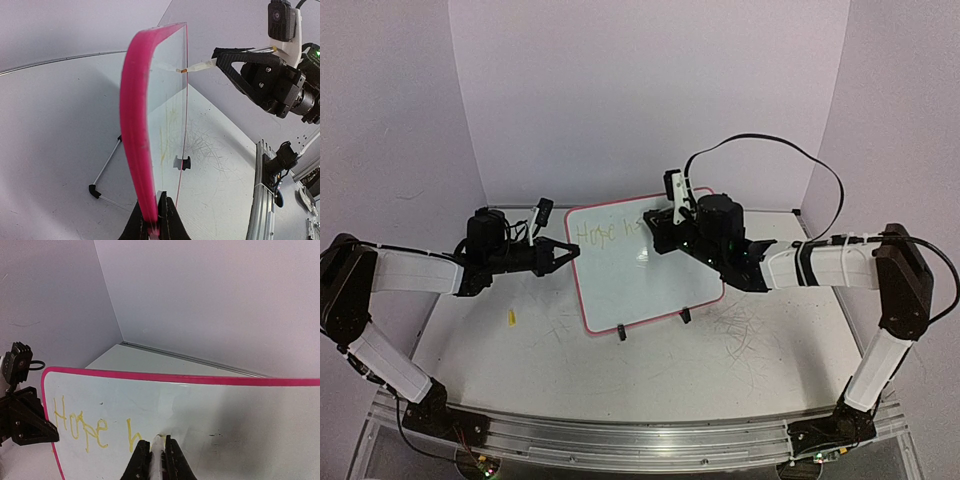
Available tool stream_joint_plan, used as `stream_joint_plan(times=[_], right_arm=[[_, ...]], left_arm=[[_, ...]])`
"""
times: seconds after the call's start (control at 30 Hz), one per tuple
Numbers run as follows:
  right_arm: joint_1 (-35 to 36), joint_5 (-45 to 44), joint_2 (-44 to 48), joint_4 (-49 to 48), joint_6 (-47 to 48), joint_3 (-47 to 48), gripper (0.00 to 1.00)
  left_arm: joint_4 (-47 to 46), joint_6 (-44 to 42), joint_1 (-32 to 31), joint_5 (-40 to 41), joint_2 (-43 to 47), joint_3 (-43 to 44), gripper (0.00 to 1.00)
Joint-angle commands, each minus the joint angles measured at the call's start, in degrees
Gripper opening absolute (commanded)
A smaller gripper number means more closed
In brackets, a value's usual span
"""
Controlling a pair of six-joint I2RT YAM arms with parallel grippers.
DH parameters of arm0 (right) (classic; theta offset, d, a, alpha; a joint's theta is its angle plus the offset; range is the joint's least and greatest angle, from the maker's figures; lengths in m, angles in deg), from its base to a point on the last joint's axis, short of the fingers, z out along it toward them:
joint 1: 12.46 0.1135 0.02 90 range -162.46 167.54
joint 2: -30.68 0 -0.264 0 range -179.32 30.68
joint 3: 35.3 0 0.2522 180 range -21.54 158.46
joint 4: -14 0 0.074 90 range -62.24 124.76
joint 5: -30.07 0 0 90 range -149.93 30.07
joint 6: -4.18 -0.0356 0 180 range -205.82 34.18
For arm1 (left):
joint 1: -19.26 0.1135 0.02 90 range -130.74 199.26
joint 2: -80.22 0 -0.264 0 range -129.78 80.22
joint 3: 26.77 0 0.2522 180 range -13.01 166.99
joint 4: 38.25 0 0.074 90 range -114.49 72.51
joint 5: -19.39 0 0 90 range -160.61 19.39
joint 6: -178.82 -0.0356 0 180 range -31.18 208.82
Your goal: Write a sentence on the whiteboard
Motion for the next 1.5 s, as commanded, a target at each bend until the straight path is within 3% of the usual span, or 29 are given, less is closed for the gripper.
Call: stream_joint_plan(times=[0.0, 0.67, 0.9, 1.07, 1.13, 1.47], right_arm=[[0.1, 1.2, -1.3, -0.9, -0.8, 2.1, 0.0], [0.3, -1.1, 0.8, 0.0, -2.6, -3.6, 0.0], [0.4, -6.6, 5.0, -1.0, 0.3, -5.1, 0.0], [0.4, 8.0, 10.9, -8.2, 2.4, -9.3, 0.0], [0.3, 8.6, 12.5, -11.3, 2.9, -12.2, 0.0], [0.0, 8.6, 10.6, -6.6, 4.5, -9.3, 0.0]], left_arm=[[1.1, -5.6, 0.3, 5.4, 0.8, 1.7, 0.0], [1.2, -5.7, 0.2, 5.7, 0.9, 1.5, 0.0], [1.3, -5.7, 0.3, 5.7, 0.9, 1.6, 0.0], [1.4, -5.8, 0.3, 5.9, 0.9, 1.6, 0.0], [1.4, -5.9, 0.3, 5.9, 0.9, 1.7, 0.0], [1.8, -6.6, 0.2, 6.9, 2.2, 1.3, 0.0]])
